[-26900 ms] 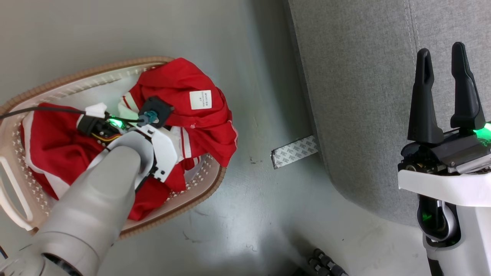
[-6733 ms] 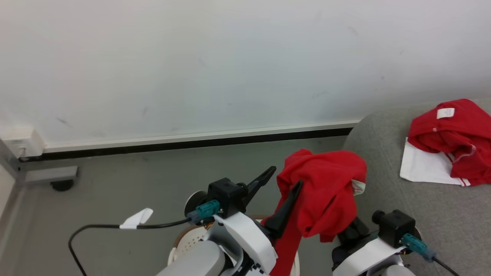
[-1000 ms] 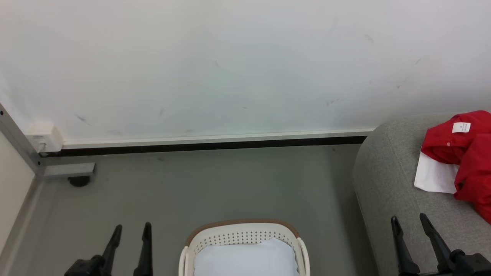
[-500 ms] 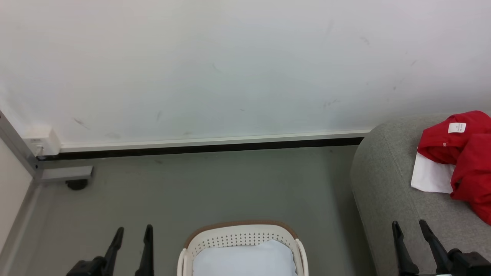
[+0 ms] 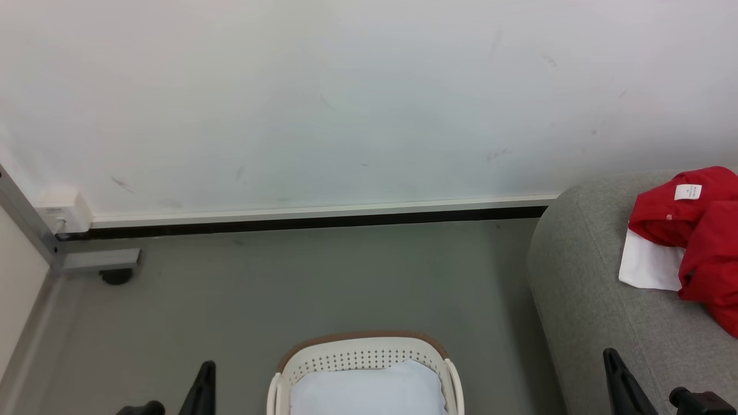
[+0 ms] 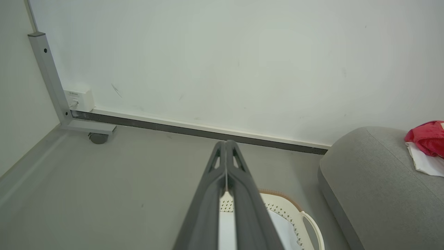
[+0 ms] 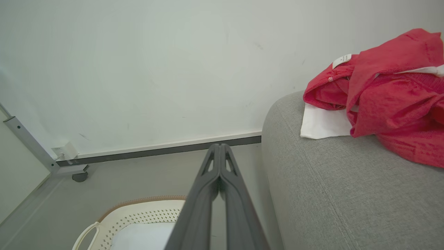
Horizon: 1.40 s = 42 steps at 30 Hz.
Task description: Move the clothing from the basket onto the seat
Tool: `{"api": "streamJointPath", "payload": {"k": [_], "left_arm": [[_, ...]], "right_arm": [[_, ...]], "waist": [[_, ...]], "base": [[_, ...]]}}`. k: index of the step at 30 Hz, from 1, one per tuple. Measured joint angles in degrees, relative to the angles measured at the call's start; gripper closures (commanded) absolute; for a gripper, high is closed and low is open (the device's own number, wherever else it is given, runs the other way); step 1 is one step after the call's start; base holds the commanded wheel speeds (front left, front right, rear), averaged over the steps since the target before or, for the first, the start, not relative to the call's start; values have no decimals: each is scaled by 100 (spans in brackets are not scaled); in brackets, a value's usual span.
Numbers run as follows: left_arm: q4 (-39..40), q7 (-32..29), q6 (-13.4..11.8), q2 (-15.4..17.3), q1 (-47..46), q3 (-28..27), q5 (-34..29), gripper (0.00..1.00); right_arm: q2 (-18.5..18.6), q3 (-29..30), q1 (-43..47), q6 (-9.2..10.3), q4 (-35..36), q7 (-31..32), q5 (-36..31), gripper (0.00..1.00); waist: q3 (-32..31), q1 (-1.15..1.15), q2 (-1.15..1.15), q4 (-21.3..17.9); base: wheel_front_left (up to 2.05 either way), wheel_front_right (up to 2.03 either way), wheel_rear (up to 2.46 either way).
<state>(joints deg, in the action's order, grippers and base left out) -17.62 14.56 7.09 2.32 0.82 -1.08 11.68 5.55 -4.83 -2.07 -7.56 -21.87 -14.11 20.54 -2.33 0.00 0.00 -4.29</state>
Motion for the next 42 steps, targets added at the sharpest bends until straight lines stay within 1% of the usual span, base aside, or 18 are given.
{"api": "streamJointPath", "payload": {"k": [5,6,7,9,17,20,21,29,32,33,36,38,42], "left_arm": [[-13,-170,0,-2,-15,-53,509,100],[-4,-221,0,-2,-24,-63,756,100],[-4,-221,0,-2,-24,-63,756,100],[10,-291,0,-2,-29,-71,1070,100],[62,-481,0,-2,-81,-112,1859,100],[78,-535,0,-2,-95,-125,2027,100],[86,-582,1,-2,-100,-138,2221,100],[114,-751,1,-1,-178,-185,2910,100],[121,-797,1,-1,-187,-198,3041,100],[129,-839,1,-1,-205,-205,3232,100],[134,-878,1,0,-217,-214,3354,100],[141,-947,1,0,-235,-232,3612,100],[149,-996,1,0,-268,-244,3813,100]], "right_arm": [[-9,81,-3,0,22,134,470,100],[-13,114,-5,0,47,198,661,100],[-13,114,-5,0,47,198,661,100],[-23,152,-10,0,80,261,925,100],[-49,260,-21,0,156,461,1624,100],[-53,287,-24,1,178,511,1811,100],[-57,312,-29,1,192,559,1954,100],[-82,400,-89,1,267,733,2582,100],[-90,424,-95,1,280,773,2706,100],[-100,449,-107,1,297,811,2869,100],[-105,472,-118,1,311,859,2996,100],[-119,504,-128,1,334,912,3204,100],[-133,531,-135,1,350,964,3385,100]], "waist": [[10,0,0,17],[14,0,0,25],[14,0,0,25],[20,0,0,35],[37,0,0,63],[41,0,0,69],[45,0,0,76],[60,0,0,103],[64,0,0,110],[68,0,0,117],[72,0,0,124],[78,0,0,134],[85,0,0,145]], "base": [[0,0,0],[0,0,0],[0,0,0],[0,0,0],[0,0,0],[0,0,0],[0,0,0],[0,0,0],[0,0,0],[0,0,0],[0,0,0],[0,0,0],[0,0,0]]}}
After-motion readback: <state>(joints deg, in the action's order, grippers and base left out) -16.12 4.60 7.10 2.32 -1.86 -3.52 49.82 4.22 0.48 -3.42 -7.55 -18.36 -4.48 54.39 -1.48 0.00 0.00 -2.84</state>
